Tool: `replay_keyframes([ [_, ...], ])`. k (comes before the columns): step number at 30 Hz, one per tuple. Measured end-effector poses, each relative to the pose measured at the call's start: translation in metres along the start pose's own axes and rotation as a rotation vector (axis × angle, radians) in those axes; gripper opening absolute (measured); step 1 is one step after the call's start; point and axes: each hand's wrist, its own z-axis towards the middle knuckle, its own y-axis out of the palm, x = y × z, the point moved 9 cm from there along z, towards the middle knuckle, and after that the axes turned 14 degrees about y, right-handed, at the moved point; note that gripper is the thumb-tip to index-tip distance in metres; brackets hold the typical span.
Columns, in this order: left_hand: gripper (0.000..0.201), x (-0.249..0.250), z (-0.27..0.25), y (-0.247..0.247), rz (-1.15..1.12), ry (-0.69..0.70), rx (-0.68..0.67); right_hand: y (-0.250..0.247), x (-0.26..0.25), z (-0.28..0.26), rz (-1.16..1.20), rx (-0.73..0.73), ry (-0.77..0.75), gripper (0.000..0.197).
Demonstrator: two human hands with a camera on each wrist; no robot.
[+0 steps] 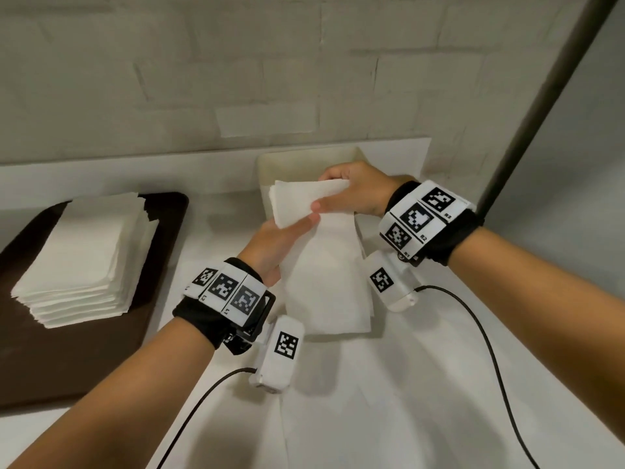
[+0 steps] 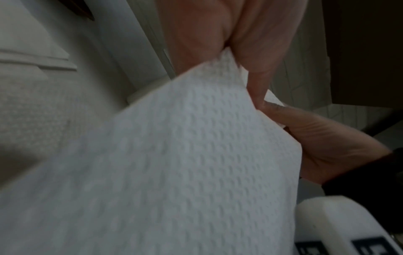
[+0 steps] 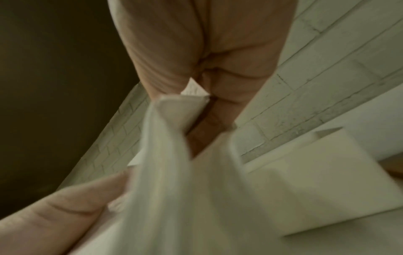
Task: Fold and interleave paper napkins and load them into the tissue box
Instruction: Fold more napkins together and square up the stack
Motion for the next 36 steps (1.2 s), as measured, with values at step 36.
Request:
replay_keyframes([
  [36, 0.037, -0.090, -0.010, -0.056, 0.100, -0.303, 0.036, 0.035, 0.168, -0.047, -0.108, 0.132, 0.620, 0.051],
])
